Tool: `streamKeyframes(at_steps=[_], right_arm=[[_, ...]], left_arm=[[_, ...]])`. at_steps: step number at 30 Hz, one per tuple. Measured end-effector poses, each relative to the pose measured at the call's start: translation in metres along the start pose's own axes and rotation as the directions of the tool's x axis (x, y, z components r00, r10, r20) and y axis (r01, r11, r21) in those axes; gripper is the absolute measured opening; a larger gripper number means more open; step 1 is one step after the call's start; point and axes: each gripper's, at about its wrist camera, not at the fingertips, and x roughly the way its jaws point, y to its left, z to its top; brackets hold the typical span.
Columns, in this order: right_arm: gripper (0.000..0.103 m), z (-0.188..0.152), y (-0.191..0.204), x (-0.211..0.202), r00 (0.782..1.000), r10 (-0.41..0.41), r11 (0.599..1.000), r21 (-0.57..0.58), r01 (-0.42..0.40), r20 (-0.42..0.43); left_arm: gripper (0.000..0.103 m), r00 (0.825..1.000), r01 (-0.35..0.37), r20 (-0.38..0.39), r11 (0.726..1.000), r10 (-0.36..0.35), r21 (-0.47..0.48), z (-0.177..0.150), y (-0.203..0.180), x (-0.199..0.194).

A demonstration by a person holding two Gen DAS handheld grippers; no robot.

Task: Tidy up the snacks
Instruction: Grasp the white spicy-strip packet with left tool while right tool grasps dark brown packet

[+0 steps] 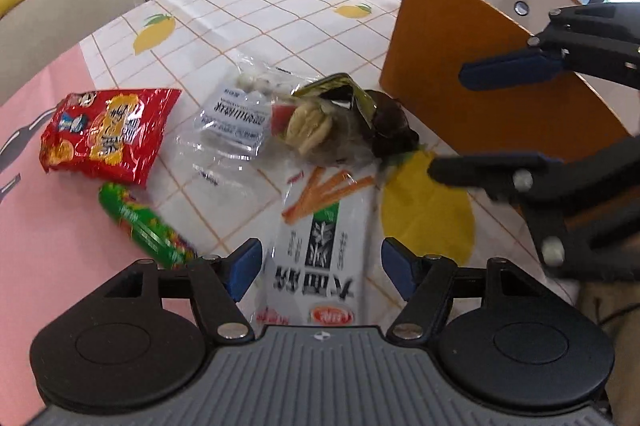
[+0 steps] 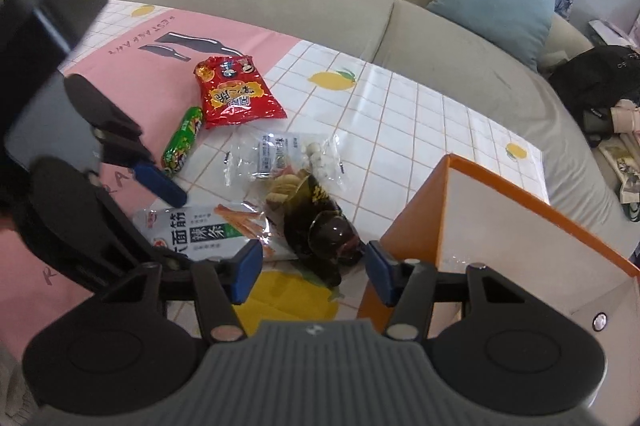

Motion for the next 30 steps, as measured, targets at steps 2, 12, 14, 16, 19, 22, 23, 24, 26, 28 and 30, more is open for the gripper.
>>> streamKeyframes(at_steps=[2,12,14,16,19,22,23,24,26,28,30], right_arm=[[0.052,0.003,0.002,0.003,1.000,-0.011,1.000,-0.023,0.010,-0.017],[0.047,0.011,0.005,0.014,0.998,-0.014,1.000,-0.026,0.012,-0.059],[0.047,0.012,0.011,0.018,0.998,-0.025,1.000,-0.020,0.023,-0.059],[0.046,0.011,0.019,0.022,0.998,-0.048,0.999,-0.024,0.047,-0.050],[0.046,0.008,0.032,0.035,0.994,-0.103,0.994,-0.043,0.102,-0.043],[0.051,0.007,0.040,0.051,0.980,-0.193,0.980,-0.070,0.189,-0.050],[0.051,0.006,0.041,0.058,0.972,-0.226,0.972,-0.083,0.221,-0.057],[0.051,0.005,0.042,0.063,0.968,-0.244,0.967,-0.091,0.238,-0.064],[0.051,0.004,0.041,0.074,0.960,-0.266,0.961,-0.102,0.257,-0.084],[0.052,0.003,0.041,0.079,0.957,-0.277,0.957,-0.108,0.268,-0.085],[0.051,0.005,0.040,0.082,0.956,-0.284,0.955,-0.114,0.275,-0.075]], left_arm=[[0.078,1.000,-0.010,0.001,1.000,0.010,-0.004,0.001,-0.001,0.004],[0.057,0.996,-0.090,-0.029,0.991,0.088,-0.094,-0.007,0.002,-0.005],[0.057,0.992,-0.122,-0.051,0.980,0.116,-0.158,-0.013,0.007,-0.012],[0.056,0.988,-0.149,-0.072,0.963,0.136,-0.224,-0.021,0.012,-0.019],[0.056,0.984,-0.178,-0.080,0.940,0.162,-0.292,-0.033,0.020,-0.030],[0.056,0.977,-0.213,-0.086,0.917,0.195,-0.338,-0.042,0.026,-0.037],[0.056,0.974,-0.224,-0.089,0.910,0.206,-0.349,-0.045,0.028,-0.037],[0.056,0.973,-0.229,-0.092,0.905,0.210,-0.359,-0.048,0.030,-0.039],[0.056,0.974,-0.225,-0.094,0.898,0.205,-0.377,-0.050,0.031,-0.040],[0.056,0.975,-0.221,-0.091,0.897,0.201,-0.383,-0.051,0.034,-0.039],[0.057,0.976,-0.220,-0.089,0.896,0.201,-0.386,-0.053,0.033,-0.039]])
